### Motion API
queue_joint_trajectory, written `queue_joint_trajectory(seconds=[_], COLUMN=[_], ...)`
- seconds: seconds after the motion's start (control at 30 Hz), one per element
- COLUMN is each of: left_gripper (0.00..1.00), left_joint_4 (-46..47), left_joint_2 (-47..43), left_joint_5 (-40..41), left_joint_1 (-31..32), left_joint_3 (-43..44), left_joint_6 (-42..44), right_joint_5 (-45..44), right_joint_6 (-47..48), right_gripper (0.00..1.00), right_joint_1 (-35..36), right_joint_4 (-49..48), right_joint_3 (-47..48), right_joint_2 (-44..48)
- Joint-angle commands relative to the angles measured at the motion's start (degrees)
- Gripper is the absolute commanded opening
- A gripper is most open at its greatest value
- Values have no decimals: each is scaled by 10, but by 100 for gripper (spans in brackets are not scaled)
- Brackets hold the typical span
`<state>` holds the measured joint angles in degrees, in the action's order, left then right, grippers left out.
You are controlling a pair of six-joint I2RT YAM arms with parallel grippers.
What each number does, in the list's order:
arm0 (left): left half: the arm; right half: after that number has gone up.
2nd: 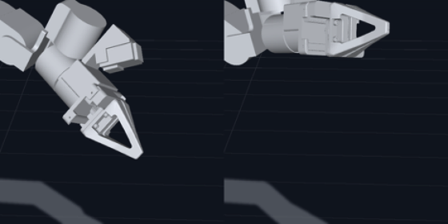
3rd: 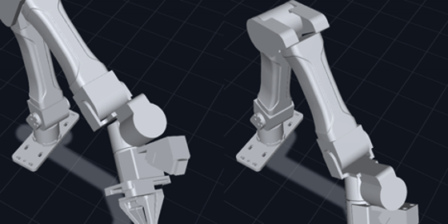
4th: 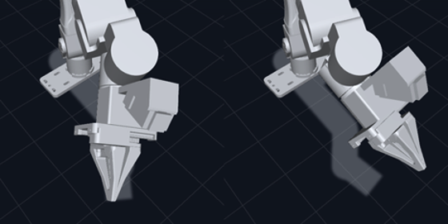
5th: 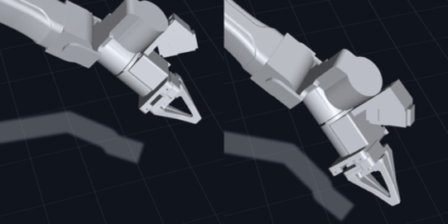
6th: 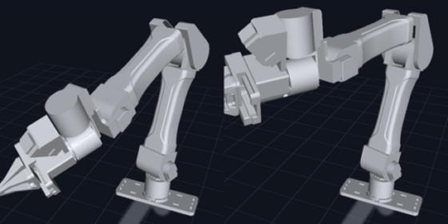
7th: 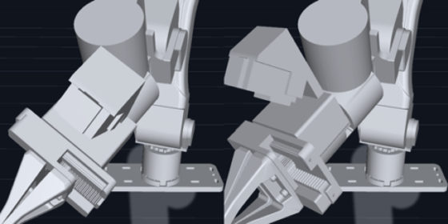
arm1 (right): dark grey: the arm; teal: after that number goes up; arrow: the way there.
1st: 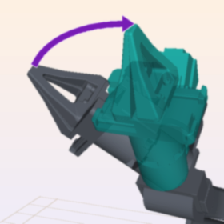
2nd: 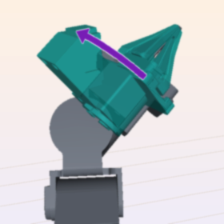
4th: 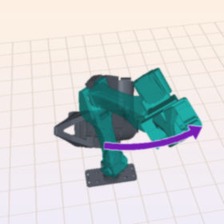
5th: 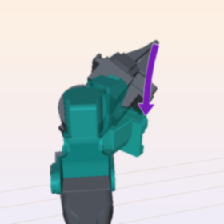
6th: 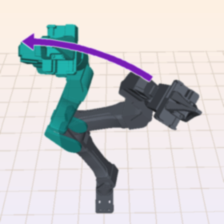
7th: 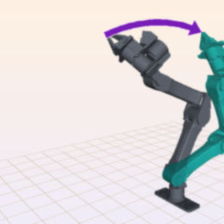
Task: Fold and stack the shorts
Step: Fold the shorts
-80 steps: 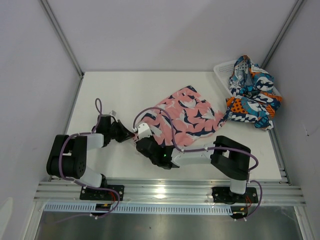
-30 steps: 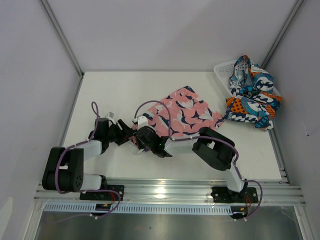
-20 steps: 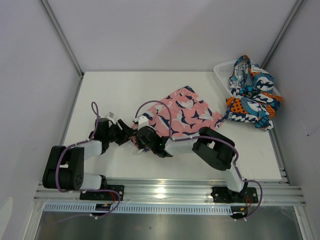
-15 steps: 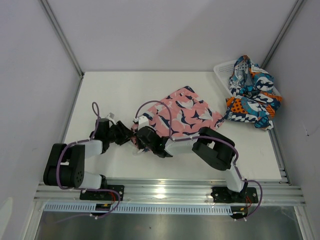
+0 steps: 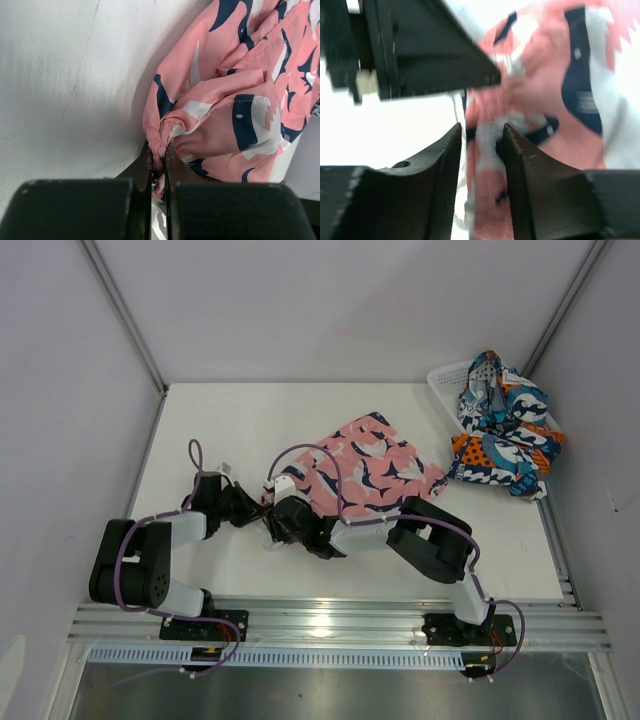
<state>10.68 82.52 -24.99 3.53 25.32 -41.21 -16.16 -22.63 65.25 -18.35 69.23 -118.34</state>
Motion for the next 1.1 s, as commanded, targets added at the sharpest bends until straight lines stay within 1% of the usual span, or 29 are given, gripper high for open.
queue_joint_trajectory(seconds=[0.0,0.07,0.17,0.27,0.3,0.33,0.43,0.5,0.63,0.73,0.87,1.07], left_gripper=[0,0,0,0,0,0,0,0,0,0,0,0], left_joint_4=[-29,-48,-74,-100,-102,-102,-134,-143,-149,-151,-148,-156], left_joint_2=[4,8,16,26,32,35,53,58,69,76,87,121], left_joint_5=[36,40,50,62,62,62,62,66,79,86,82,70], left_joint_1=[2,2,2,2,2,2,2,2,2,2,2,1], left_joint_3=[46,54,79,110,115,121,152,155,162,169,175,228], left_joint_6=[35,40,55,71,76,79,97,108,120,124,119,118], right_joint_5=[-2,5,11,17,30,30,17,19,33,36,43,53], right_joint_6=[17,19,14,17,19,20,10,-9,-23,-19,-12,-20], right_gripper=[43,43,40,24,17,16,15,15,15,16,16,15], right_joint_1=[6,0,-15,-36,-41,-45,-57,-78,-110,-125,-122,-88], right_joint_4=[33,41,62,75,77,83,103,106,154,169,179,180], right_joint_3=[-21,-31,-47,-53,-54,-49,-47,-52,-37,-26,-24,-22], right_joint_2=[61,91,116,126,118,112,88,81,62,60,65,41])
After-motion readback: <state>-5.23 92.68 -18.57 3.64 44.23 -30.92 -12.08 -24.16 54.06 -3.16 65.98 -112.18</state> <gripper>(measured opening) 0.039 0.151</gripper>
